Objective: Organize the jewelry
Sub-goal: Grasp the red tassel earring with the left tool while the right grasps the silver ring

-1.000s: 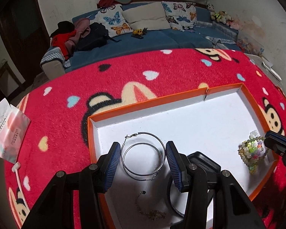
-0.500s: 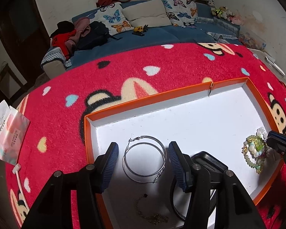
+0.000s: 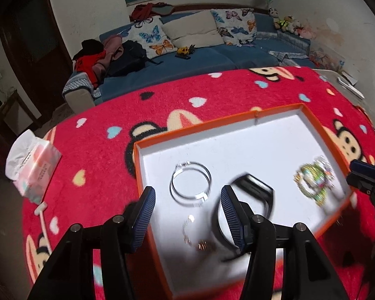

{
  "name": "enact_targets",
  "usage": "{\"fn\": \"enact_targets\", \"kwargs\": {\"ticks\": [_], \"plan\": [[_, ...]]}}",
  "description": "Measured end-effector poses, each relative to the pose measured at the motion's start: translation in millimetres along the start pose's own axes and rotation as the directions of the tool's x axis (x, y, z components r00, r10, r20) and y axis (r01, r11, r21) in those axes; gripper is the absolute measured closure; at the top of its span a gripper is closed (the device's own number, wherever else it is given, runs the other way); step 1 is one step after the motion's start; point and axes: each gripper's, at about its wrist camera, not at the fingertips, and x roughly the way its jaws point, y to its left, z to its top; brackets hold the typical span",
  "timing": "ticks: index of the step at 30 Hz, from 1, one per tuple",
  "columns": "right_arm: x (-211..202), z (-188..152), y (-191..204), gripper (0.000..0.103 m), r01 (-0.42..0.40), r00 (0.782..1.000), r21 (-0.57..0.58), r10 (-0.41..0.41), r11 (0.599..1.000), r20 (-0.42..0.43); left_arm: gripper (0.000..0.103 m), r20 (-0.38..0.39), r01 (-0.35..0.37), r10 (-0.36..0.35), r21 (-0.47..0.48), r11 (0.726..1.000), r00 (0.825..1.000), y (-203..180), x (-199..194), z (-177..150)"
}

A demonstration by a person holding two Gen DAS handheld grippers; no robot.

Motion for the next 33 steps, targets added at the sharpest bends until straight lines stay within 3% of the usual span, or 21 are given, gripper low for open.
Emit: {"fn": "enact_targets", "kwargs": {"ticks": [11,19,25,33], "plan": [[-25.8,-31.0,12.4,0.079,-0.014,1.000,-0.013,0.014,1.000,-0.015,0.044,-0.008,0.057,-0.057,0.047,0.997,0.998,-22.5,-63.2,-86.4],[-30.8,-56.0,18.3,0.079,-0.017,0.998,-0.018,0.016,1.000,-0.053,0.044,-0.083,0.072,-0.070,0.027,0.997,0.994,-22.4,-58.7,-144.5],[-28.4,-70.4,19.6,0.079,-0.013,0.996,-0.007,0.012,1.000,-0.083,0.044,-0.095,0.083,-0.084,-0.007,0.997,0.992,-13.4,-51.3,-158.1],[-25.7,-75.2,17.4,0.079,-0.017,0.996,0.013,0.018,1.000,-0.091,0.049,-0.078,0.099,-0.097,0.019,0.995,0.992,-16.4,-46.6,-153.6]]}}
